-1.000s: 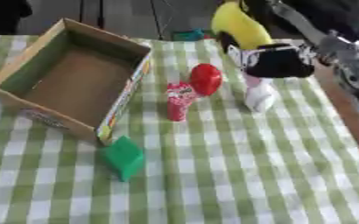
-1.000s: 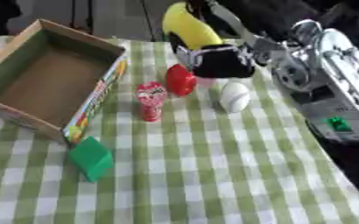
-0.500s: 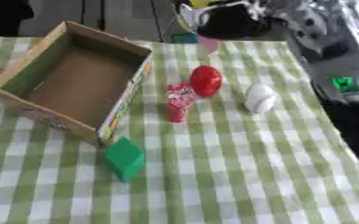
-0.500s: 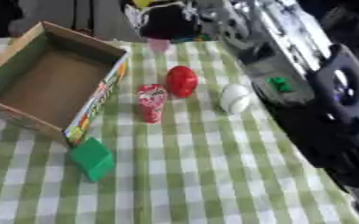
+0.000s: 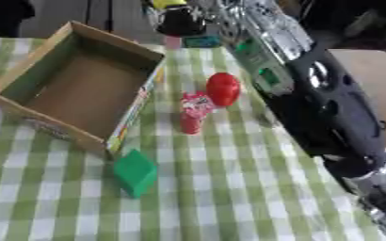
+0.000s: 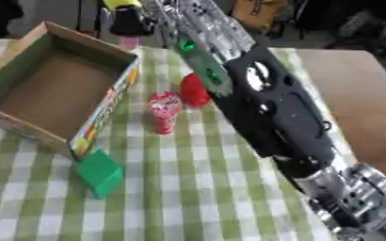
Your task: Pick up objects on the table and place them in the box.
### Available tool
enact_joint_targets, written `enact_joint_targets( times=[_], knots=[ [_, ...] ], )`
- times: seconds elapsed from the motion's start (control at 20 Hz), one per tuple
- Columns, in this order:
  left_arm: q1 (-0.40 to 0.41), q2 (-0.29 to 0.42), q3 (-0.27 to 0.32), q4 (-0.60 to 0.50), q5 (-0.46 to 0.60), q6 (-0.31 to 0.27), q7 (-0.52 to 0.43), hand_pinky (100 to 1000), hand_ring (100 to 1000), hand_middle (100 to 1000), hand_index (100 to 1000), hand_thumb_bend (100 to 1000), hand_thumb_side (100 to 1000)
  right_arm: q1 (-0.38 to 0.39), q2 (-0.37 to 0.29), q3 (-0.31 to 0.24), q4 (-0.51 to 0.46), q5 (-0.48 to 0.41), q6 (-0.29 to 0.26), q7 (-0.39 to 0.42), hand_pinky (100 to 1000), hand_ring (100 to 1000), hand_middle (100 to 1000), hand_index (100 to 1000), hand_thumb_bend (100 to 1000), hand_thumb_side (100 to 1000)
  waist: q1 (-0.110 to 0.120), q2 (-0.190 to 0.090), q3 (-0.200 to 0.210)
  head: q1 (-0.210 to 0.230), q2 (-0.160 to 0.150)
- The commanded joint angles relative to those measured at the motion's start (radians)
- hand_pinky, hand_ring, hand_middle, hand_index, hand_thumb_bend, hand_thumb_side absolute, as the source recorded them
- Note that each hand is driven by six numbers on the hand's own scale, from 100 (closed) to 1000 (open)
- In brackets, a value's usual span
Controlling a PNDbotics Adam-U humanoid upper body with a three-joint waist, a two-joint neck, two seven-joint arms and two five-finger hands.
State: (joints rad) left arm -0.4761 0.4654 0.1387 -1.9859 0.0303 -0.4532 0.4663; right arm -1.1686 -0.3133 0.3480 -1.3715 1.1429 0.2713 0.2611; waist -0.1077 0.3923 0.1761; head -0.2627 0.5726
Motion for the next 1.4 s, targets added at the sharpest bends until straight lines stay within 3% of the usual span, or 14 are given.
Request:
enact_joint_targets(
  times=[0.05,0.75,0.85,0.9,1.0,1.05,1.1,1.35,1.4],
  knots=[
    [-0.028,0.006,-0.004,-0.014,0.012,-0.003,-0.012,771,714,734,770,100,1000,-0.034,0.024,-0.027,0.079,0.02,-0.007,-0.074,761,611,228,386,100,387,0.008,-0.012,0.016,-0.025,-0.025],
    [-0.099,-0.028,-0.016,-0.014,0.043,-0.02,-0.037,772,713,734,770,100,1000,-0.093,0.093,-0.099,0.392,0.031,-0.03,-0.43,772,620,231,399,100,410,-0.012,0.023,0.147,-0.159,-0.04],
    [-0.1,-0.03,-0.017,-0.014,0.042,-0.02,-0.039,772,713,734,770,100,1000,-0.096,0.102,-0.098,0.419,0.039,-0.049,-0.453,786,666,282,459,190,541,-0.012,0.025,0.15,-0.163,-0.04],
    [-0.099,-0.03,-0.016,-0.014,0.041,-0.02,-0.039,772,712,734,770,100,1000,-0.097,0.104,-0.093,0.427,0.044,-0.068,-0.452,803,721,379,555,315,723,-0.011,0.025,0.149,-0.164,-0.04],
    [-0.099,-0.031,-0.015,-0.014,0.041,-0.02,-0.038,772,713,734,770,100,1000,-0.099,0.105,-0.089,0.43,0.05,-0.107,-0.432,823,787,501,675,431,952,-0.011,0.024,0.147,-0.162,-0.038],
    [-0.098,-0.031,-0.015,-0.014,0.041,-0.02,-0.038,772,713,734,770,100,1000,-0.099,0.104,-0.089,0.427,0.049,-0.124,-0.418,823,787,501,675,431,952,-0.011,0.024,0.146,-0.161,-0.037],
    [-0.098,-0.032,-0.015,-0.014,0.041,-0.02,-0.038,772,712,734,770,100,1000,-0.1,0.104,-0.089,0.421,0.045,-0.139,-0.405,835,839,603,764,421,1000,-0.011,0.023,0.144,-0.16,-0.037],
    [-0.094,-0.032,-0.013,-0.014,0.04,-0.018,-0.036,772,712,733,770,100,1000,-0.101,0.096,-0.084,0.381,0.02,-0.162,-0.356,845,880,677,816,414,1000,-0.01,0.02,0.137,-0.156,-0.033],
    [-0.093,-0.032,-0.013,-0.014,0.04,-0.018,-0.035,772,712,733,769,100,1000,-0.105,0.094,-0.08,0.37,0.016,-0.163,-0.339,862,917,776,880,424,1000,-0.009,0.017,0.135,-0.156,-0.03]
  ],
)
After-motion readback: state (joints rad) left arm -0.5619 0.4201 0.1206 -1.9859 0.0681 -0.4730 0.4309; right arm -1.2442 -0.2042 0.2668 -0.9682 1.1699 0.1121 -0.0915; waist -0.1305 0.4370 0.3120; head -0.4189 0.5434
